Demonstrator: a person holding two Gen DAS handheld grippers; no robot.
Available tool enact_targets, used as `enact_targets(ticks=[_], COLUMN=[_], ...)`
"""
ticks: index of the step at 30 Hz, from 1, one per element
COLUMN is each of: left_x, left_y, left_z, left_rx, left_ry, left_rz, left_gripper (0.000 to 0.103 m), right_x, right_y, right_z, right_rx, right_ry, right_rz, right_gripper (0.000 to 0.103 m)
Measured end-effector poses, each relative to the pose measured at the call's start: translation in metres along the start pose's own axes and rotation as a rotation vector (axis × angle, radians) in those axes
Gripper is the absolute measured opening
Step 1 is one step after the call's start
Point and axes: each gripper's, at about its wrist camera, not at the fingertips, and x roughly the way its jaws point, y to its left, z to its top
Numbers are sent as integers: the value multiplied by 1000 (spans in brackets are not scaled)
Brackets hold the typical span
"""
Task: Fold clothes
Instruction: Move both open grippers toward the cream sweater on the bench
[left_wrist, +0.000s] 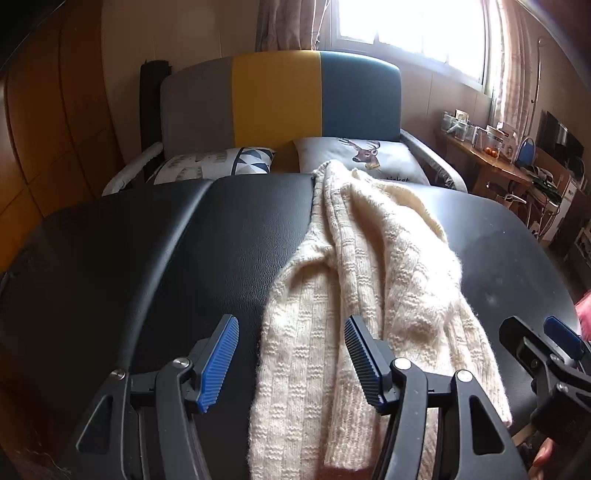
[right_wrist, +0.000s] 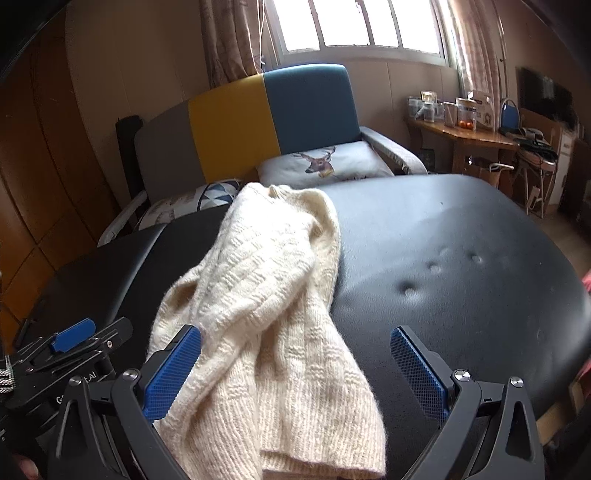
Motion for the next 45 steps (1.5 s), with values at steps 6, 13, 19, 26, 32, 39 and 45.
enact_targets(ticks=[6, 13, 19, 26, 32, 39, 45], left_x=[2, 3, 10, 33, 48, 58, 63], left_y=[-1, 4, 7, 21, 28, 30, 30], left_z=[-1, -4, -5, -8, -12, -15, -14], left_rx=[-1, 5, 9, -16, -19, -19, -21], left_ry=[3, 16, 25, 73, 95, 116, 130], left_rz=[7, 5, 21, 58, 78, 83, 85], left_gripper=[61, 61, 61, 61, 61, 61, 61], right_x=[0, 0, 3, 5, 12, 22, 28], right_y=[3, 5, -5, -10, -7, -10, -14], right_z=[-2, -4, -1, -2, -3, -1, 5], right_rx=[-21, -39, 13, 24, 10, 24, 30], right_ry=[1, 2, 30, 38, 62, 97, 110], right_rz=[-4, -4, 8, 23, 34, 32, 18], right_gripper=[103, 103, 103, 103, 103, 103, 103])
